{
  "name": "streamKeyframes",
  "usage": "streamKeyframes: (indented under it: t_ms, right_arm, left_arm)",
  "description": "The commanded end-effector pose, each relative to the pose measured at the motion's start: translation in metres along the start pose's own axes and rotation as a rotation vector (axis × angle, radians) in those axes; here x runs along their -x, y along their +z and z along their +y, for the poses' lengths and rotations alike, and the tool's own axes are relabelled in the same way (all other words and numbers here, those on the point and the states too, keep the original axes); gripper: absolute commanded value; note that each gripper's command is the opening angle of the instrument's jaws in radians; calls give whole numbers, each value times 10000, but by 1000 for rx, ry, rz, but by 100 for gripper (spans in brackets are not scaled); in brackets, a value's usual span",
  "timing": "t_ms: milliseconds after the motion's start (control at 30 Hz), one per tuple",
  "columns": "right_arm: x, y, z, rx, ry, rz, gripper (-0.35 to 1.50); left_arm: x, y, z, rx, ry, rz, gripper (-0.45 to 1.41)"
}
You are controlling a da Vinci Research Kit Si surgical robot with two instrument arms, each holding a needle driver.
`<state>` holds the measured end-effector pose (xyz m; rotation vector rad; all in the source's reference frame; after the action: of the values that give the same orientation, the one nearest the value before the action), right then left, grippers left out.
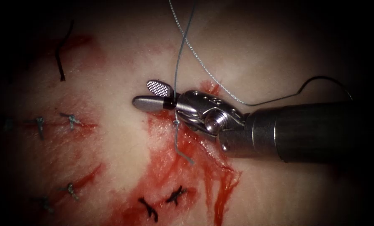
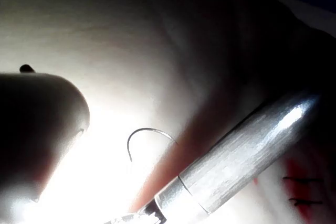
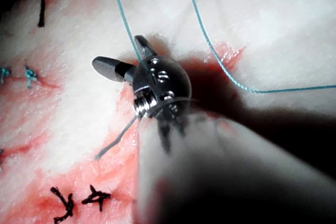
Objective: Wound Closure
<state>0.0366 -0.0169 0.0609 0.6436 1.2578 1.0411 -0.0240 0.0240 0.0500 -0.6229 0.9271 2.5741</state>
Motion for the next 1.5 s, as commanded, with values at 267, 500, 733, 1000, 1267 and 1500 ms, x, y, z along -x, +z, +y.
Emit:
streamKeyframes:
  t_ms: [267, 500, 733, 1000, 1267, 1500]
  right_arm:
    - [3, 2, 0, -7, 78, -3, -35]
    - [-1, -4, 5, 1, 80, -6, -35]
    - [-42, -34, 4, 45, -4, 108, 116]
    - [-64, -111, -11, -19, 10, 138, 115]
    - [-88, -152, -7, 3, 1, 132, 122]
    - [-91, -158, -6, 40, 7, 158, 122]
  left_arm:
    - [-7, 5, 3, -3, -1, -2, -45]
    - [-6, 4, 2, -1, -1, 0, -45]
    - [42, -3, 5, -24, 114, -77, -45]
    - [147, -15, 67, 144, 336, -214, -45]
    - [193, -23, 85, 305, 350, 7, 27]
    - [180, -66, 97, 548, 170, 26, 79]
